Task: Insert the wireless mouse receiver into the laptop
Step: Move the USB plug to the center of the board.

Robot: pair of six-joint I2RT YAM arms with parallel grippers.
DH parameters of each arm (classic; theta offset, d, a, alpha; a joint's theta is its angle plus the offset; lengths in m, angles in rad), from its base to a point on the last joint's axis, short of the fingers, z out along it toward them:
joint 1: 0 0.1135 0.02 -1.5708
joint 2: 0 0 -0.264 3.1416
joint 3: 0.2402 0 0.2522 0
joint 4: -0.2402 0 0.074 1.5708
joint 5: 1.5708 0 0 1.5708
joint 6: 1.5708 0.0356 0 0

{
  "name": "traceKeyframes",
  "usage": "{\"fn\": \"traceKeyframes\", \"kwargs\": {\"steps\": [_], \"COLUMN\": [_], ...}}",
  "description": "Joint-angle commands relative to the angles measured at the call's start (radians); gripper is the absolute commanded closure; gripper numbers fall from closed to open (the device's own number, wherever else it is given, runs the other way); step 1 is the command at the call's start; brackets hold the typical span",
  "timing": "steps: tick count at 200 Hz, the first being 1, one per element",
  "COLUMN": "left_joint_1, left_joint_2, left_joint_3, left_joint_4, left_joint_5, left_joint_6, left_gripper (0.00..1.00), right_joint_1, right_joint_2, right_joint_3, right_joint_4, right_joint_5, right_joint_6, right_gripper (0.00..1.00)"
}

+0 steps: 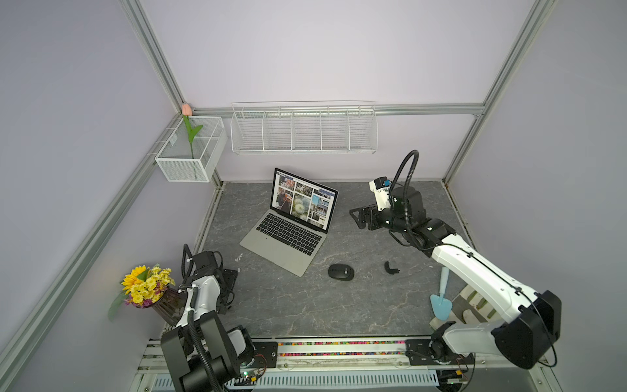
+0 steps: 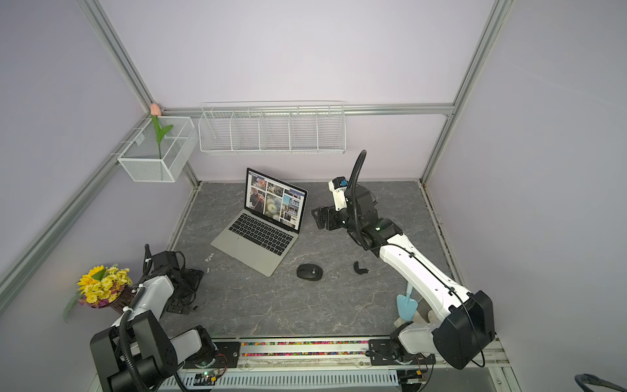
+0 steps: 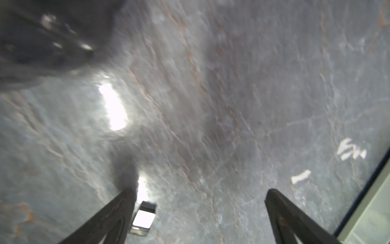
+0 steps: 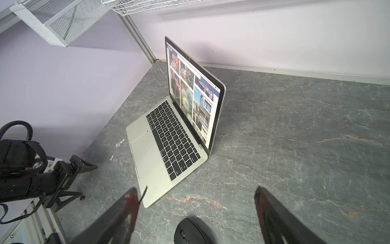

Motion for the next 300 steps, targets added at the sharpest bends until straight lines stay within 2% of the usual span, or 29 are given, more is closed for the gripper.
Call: {"fn": "traceKeyframes", "kwargs": {"steps": [1,29,64,86,91,126,160,181,192,203,221,234,242,261,274,292,300], "left_joint_1": [-0.027,-0.027,-0.05,-0.108,-0.158,-0.307,-0.539,-0.634,-0.637,-0.637,-0.637,-0.635,-0.601,-0.483,-0.441,-0.407,-0.379], "left_joint_2": [0.002,-0.082,-0.108,-0.101,-0.099,-0.036,0.031,0.063,0.085,0.076,0.013,-0.034,-0.054,-0.085,-0.09,-0.067,-0.043], "left_joint_3": [-0.057,-0.099,-0.132,-0.141,-0.146,-0.138,-0.101,-0.074,-0.021,0.052,0.17,0.216,0.225,0.219,0.213,0.214,0.22], "left_joint_4": [-0.053,-0.101,-0.064,-0.036,-0.017,0.094,0.101,0.153,0.12,0.038,-0.192,-0.341,-0.395,-0.41,-0.355,-0.282,-0.263], "left_joint_5": [0.065,0.018,0.085,0.094,0.1,0.105,0.099,0.121,0.13,0.09,-0.091,-0.28,-0.337,-0.322,-0.293,-0.287,-0.282], "left_joint_6": [-0.079,-0.108,-0.137,-0.223,-0.239,-0.356,-0.468,-0.479,-0.436,-0.375,-0.306,-0.302,-0.287,-0.226,-0.182,-0.152,-0.099], "left_gripper": [0.01,0.0,0.0,0.0,0.01,0.01,0.0,0.0,0.0,0.0,0.01,0.01,0.01,0.0,0.01,0.0,0.01], "right_joint_1": [0.006,0.006,0.008,0.007,0.008,0.017,0.027,0.036,0.048,0.068,0.1,0.112,0.114,0.115,0.114,0.124,0.143], "right_joint_2": [-0.002,-0.002,0.01,0.015,0.016,0.015,-0.004,0.005,0.017,0.032,0.048,0.052,0.051,0.044,0.05,0.108,0.153], "right_joint_3": [0.013,0.008,0.017,0.019,0.017,-0.003,-0.049,-0.067,-0.072,-0.072,-0.076,-0.098,-0.124,-0.186,-0.203,-0.171,-0.131], "right_joint_4": [-0.007,-0.014,-0.017,-0.011,-0.009,-0.001,0.035,0.07,0.089,0.101,0.115,0.145,0.177,0.262,0.298,0.288,0.244], "right_joint_5": [0.026,0.032,0.032,0.024,0.023,0.024,0.04,0.031,0.023,0.02,0.03,0.034,0.037,0.027,-0.034,-0.242,-0.283], "right_joint_6": [-0.033,-0.054,-0.079,-0.08,-0.079,-0.072,-0.07,-0.075,-0.083,-0.102,-0.133,-0.141,-0.134,-0.111,-0.123,-0.261,-0.34], "right_gripper": [0.12,0.12,0.12,0.12,0.11,0.12,0.12,0.12,0.12,0.12,0.12,0.12,0.12,0.12,0.12,0.1,0.1]}}
